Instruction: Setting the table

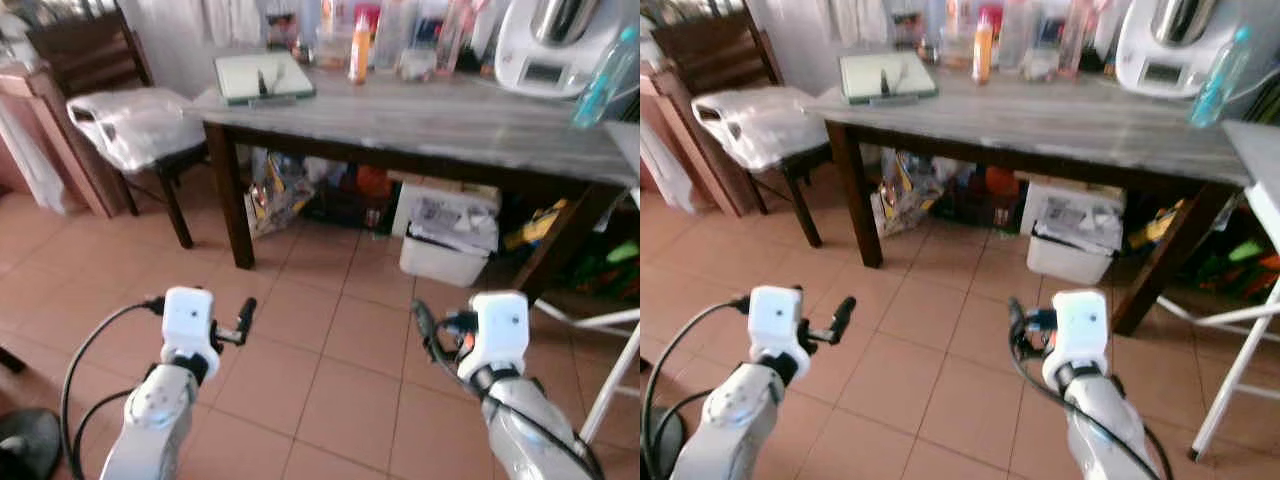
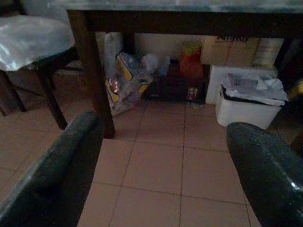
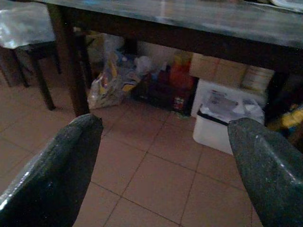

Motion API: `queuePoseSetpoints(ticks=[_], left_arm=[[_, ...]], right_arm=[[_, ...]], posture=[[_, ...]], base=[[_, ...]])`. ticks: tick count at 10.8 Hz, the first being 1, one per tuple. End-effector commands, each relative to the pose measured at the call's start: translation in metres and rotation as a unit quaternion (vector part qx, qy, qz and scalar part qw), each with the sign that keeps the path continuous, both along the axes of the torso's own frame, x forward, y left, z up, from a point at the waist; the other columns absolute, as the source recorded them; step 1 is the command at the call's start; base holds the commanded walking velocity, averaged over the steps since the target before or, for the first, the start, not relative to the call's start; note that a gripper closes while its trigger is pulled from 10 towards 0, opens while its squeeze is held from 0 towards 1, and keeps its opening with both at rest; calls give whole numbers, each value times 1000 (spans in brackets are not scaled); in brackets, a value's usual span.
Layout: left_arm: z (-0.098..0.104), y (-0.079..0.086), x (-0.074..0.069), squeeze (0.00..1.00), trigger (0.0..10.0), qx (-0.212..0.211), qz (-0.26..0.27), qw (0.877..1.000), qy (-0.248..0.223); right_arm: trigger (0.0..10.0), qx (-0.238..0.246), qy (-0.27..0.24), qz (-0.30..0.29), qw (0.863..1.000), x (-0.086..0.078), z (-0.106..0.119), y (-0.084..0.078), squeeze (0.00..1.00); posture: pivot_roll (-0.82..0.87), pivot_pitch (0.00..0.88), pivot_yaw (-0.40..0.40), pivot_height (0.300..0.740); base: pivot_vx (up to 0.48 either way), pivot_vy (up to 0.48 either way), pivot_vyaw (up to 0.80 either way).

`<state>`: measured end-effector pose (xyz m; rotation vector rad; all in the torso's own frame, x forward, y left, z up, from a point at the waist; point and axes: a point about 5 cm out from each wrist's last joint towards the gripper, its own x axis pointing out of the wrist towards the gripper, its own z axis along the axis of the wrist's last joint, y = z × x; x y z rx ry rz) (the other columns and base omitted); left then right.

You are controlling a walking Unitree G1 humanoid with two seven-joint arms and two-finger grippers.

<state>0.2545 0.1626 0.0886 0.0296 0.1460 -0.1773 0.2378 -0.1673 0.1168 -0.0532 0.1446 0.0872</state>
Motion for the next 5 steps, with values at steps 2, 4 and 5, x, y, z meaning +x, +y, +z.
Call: queuePoseSetpoints(ticks=[2,4,5], left_arm=[[3,-5,0,0,10000,-12,-14,1000,-7],[2,-10,-1,0,10000,-19,-24,999,-7],[1,-12,-1,0,10000,-20,-26,999,-7]], right_arm=[[10000,10,5,-6,1000,-4,-3,-7,0],[10000,17,-7,7,1000,-3,-1,-3,0],[10000,23,-9,9,1000,-2,-1,-2,0]], posture=[[-20,51,17,740],[-21,43,18,740],[-20,36,20,740]], base=[[0,0,0],[0,0,0],[0,0,0]])
